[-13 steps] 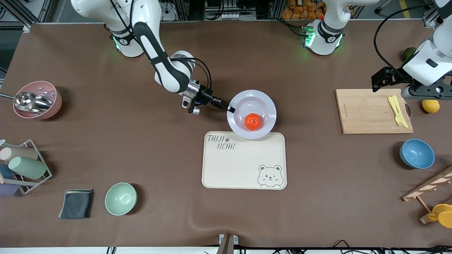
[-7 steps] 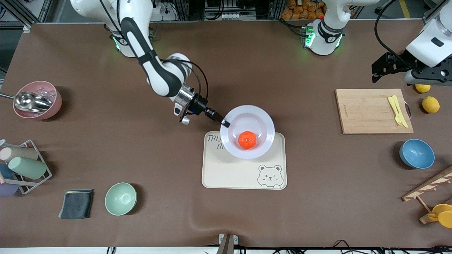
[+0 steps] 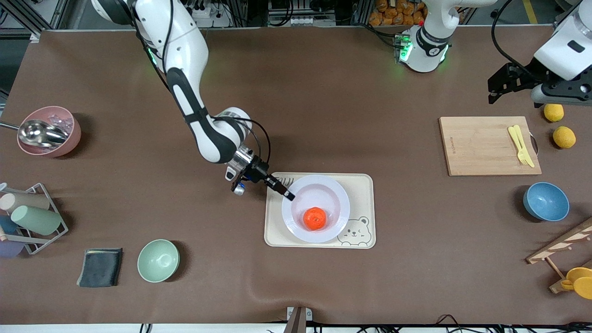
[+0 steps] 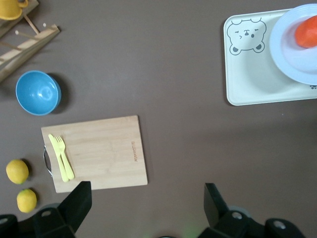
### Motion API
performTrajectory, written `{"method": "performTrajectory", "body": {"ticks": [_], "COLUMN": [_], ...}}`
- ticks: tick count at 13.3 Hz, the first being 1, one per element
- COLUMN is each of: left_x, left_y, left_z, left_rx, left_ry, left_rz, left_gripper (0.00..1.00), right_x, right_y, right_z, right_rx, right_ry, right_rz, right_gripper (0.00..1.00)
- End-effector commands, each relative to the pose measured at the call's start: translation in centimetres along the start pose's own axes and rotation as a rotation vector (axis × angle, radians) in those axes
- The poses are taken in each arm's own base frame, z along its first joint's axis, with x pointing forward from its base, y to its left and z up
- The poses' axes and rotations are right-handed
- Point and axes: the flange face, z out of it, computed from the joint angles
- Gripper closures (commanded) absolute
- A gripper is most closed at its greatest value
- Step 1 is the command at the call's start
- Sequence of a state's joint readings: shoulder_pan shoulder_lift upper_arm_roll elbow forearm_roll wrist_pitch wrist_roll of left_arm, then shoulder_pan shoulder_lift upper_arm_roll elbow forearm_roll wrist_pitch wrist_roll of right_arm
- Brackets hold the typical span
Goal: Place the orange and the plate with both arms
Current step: 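Slide the plate with the right gripper onto the bear tray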
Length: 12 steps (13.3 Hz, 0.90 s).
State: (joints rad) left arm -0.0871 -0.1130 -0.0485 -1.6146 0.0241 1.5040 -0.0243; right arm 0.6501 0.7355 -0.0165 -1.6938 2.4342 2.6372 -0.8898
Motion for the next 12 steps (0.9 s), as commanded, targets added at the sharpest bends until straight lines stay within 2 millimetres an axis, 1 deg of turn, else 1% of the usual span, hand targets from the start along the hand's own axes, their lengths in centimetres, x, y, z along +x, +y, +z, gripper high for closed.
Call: {"method": "performTrajectory", "body": {"ticks": [1,2,4,6,7,8,9,10,11,12], "left_x": [-1.3,-1.3,-1.3,-1.3,-1.2,-1.1,-1.1,-1.2,-1.1,-1.0], "left_y": [-0.1,0.2,-0.2,-0.3,-0.5,-0.8,-0.8,-0.5,0.1,0.2], "left_z": [-1.4,-1.4,-1.6,-1.7,-1.6,-1.5,-1.5,-1.6,-1.6,-1.4], "left_rx": [-0.032,-0.029,-0.031,-0.033,-0.032,-0.032,-0.032,-0.032,-0.03,-0.03], "left_ry": [-0.003,-0.004,0.002,0.003,0.0,-0.001,-0.001,0.002,0.0,0.0], "left_rz": [-0.09,-0.142,-0.158,-0.163,-0.164,-0.17,-0.172,-0.17,-0.168,-0.167], "left_gripper": [0.0,0.0,0.0,0.0,0.0,0.0,0.0,0.0,0.0,0.0], "right_x": [0.2,0.1,-0.1,-0.7,-1.0,-0.9,-0.8,-0.8,-0.5,0.0], "right_y": [0.5,1.0,1.4,1.4,0.6,0.7,0.7,0.7,0.6,0.5], "right_z": [1.4,1.6,1.9,1.8,2.0,2.0,1.9,1.9,1.8,1.6], "right_rx": [-0.005,-0.011,-0.016,-0.043,-0.043,-0.054,-0.054,-0.054,-0.051,-0.053], "right_ry": [-0.002,-0.004,-0.007,0.01,0.022,0.031,0.032,0.032,0.038,0.043], "right_rz": [-0.036,-0.035,-0.036,-0.035,-0.034,-0.035,-0.033,-0.027,-0.022,-0.024], "right_gripper": [1.0,1.0,1.0,1.0,0.98,0.8,0.71,0.6,0.54,0.53]}}
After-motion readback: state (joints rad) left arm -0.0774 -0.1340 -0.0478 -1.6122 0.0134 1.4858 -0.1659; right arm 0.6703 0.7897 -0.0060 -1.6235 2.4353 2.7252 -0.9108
